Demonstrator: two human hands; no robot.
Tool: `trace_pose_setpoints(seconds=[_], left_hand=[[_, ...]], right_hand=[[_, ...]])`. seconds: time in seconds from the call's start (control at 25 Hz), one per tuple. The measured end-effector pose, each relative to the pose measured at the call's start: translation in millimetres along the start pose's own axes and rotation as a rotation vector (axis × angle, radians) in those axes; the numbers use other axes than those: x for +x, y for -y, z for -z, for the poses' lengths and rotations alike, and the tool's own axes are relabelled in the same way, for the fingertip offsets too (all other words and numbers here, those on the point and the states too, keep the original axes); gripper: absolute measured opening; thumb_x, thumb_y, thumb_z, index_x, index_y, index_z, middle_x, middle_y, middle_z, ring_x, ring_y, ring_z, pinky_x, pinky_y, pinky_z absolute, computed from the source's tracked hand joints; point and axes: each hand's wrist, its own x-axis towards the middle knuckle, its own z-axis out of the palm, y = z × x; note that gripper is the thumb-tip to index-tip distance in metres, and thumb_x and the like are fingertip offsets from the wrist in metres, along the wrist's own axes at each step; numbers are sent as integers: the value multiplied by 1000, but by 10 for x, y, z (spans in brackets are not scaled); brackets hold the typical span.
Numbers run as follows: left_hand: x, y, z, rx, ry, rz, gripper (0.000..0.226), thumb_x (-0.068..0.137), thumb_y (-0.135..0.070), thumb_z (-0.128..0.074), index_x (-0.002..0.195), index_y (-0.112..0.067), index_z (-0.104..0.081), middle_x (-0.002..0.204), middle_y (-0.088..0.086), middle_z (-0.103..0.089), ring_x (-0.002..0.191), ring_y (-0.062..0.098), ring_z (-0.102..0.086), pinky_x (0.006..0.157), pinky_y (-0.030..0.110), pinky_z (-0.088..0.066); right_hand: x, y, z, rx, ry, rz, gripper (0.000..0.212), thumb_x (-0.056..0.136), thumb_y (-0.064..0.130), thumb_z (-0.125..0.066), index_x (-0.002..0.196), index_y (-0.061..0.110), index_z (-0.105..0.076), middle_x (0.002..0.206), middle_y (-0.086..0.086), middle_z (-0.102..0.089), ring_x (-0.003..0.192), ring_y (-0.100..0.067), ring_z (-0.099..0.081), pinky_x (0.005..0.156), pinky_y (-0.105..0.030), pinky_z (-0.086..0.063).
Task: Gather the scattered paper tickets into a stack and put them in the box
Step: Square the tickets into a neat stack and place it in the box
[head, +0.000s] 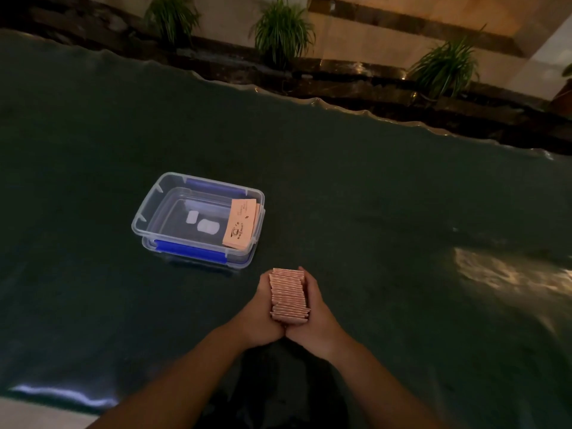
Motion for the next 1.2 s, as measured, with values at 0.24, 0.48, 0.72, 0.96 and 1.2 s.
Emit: trace_pose_setpoints(seconds=[0.24,0.48,0.72,0.96,1.2], left_hand=[[-38,-31,122,-14,67,5,142,59,-41,-96,151,-46,12,146,-20,-39,132,-8,-43,111,27,-38],[-50,-70,25,-13,28,43,130,66,-30,-93,145,-51,7,147,-15,-37,134,-2,-43,112,24,-36],[-91,-180,108,-25,27,79,103,55,-17,-91,134,-40,-29,129,-11,-57,121,-3,-55,102,27,-48],[-153,-359,219,-306,-75,188,98,48,-4,-88,126,-42,-43,125,-5,-63,118,16,-59,94,46,-56],[-207,-393,219,-706,9,212,99,59,10,-84,144,-21,-43,130,24,-63,120,40,-63,100,61,-51]], right_hand=[[-8,-112,98,-3,63,24,123,71,4,-87,165,31,-13,156,10,-47,135,15,-48,117,-22,-42],[122,-172,-155,2,-43,-22,131,64,34,-95,161,51,-9,162,10,-36,139,-2,-49,120,-37,-41],[105,-351,-67,44,-32,-41,112,52,28,-97,114,89,-28,146,8,-53,125,-5,-63,108,-41,-54],[-12,-236,50,341,-17,-91,119,47,21,-94,146,49,-34,142,5,-60,121,-14,-68,98,-39,-61],[-140,-156,-16,909,-38,-128,106,54,-9,-86,147,25,-47,129,-18,-74,117,-36,-73,94,-52,-60]])
